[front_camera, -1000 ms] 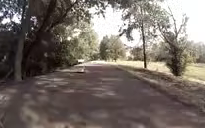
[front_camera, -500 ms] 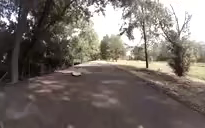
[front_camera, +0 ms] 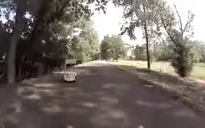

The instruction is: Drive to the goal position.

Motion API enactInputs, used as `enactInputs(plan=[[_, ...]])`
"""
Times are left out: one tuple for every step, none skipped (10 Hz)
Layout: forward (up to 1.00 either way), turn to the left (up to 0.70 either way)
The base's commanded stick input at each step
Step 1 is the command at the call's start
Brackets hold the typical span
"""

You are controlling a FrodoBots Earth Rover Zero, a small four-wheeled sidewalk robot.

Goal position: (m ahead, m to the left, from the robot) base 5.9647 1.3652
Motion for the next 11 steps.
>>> enactInputs(plan=[[0.70,0.00],[0.70,0.00],[0.70,0.00],[0.70,0.00],[0.70,0.00],[0.70,0.00],[0.70,0.00],[0.70,0.00],[0.70,0.00],[0.70,0.00],[0.70,0.00]])
